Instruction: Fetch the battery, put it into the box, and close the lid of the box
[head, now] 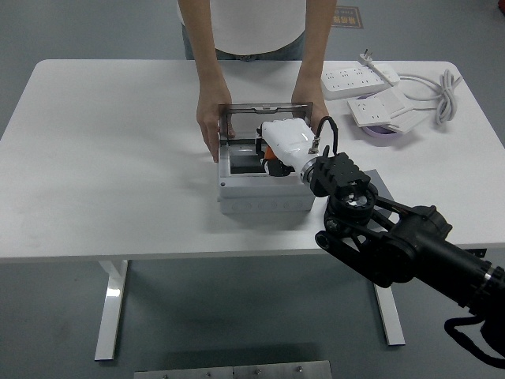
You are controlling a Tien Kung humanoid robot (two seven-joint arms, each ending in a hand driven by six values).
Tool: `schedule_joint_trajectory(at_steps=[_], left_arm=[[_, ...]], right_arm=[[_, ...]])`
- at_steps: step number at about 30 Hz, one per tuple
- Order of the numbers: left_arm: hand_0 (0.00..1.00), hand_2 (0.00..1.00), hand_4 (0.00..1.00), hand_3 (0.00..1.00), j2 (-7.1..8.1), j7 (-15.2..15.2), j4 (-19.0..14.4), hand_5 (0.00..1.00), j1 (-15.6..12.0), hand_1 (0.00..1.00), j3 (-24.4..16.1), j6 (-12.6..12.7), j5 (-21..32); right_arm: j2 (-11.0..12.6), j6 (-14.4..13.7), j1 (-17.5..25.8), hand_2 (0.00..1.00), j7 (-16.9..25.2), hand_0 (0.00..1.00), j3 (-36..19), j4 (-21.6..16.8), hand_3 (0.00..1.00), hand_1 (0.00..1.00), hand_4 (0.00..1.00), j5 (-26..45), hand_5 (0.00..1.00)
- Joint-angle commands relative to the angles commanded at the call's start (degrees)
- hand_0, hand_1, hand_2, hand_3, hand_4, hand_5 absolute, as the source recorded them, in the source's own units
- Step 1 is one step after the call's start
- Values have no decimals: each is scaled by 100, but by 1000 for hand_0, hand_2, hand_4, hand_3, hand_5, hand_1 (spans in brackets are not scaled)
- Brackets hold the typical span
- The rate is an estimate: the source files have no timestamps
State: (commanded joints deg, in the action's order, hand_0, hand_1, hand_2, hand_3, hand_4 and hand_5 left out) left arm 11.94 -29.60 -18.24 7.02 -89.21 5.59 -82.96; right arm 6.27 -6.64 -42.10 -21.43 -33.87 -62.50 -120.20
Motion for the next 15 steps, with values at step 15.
schedule_joint_trajectory(at_steps=[15], left_arm=[[541, 689, 684, 591, -1, -15, -9, 183, 54, 724, -49, -34, -113]], right_arm=[[-226, -832, -161, 285, 317, 173, 245, 539, 327, 226, 152, 404, 2]])
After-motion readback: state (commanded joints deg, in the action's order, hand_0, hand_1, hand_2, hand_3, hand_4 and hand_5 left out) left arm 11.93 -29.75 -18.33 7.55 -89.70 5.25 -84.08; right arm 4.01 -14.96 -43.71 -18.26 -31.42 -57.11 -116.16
